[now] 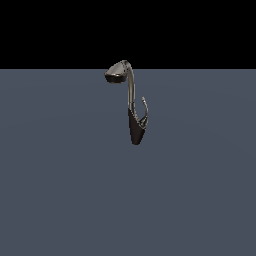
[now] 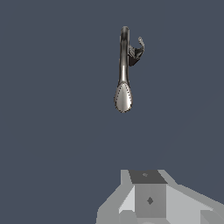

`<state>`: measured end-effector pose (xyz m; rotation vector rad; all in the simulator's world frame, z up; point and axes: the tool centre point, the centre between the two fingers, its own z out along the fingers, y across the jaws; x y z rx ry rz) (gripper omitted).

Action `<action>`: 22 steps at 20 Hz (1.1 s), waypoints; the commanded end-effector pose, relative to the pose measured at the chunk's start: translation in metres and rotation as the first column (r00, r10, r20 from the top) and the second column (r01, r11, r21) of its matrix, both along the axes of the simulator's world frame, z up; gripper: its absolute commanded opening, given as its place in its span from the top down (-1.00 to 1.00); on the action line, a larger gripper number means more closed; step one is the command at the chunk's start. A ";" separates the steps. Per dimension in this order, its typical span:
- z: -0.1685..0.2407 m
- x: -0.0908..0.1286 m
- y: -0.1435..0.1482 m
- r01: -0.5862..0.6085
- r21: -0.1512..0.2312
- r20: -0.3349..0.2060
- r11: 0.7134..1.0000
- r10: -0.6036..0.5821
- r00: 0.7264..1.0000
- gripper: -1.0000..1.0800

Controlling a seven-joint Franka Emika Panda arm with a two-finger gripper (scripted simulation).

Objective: Turn on the faucet by rotating a designated handle.

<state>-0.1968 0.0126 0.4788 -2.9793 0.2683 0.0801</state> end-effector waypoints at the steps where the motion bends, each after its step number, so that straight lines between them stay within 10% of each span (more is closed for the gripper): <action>1: -0.007 0.017 0.002 0.060 0.036 -0.021 0.998 -0.059 0.998 1.00; 12: -0.053 0.100 0.002 0.380 0.177 -0.166 0.908 -0.353 0.921 1.00; 22: -0.113 0.171 -0.013 0.666 0.223 -0.342 0.712 -0.583 0.737 1.00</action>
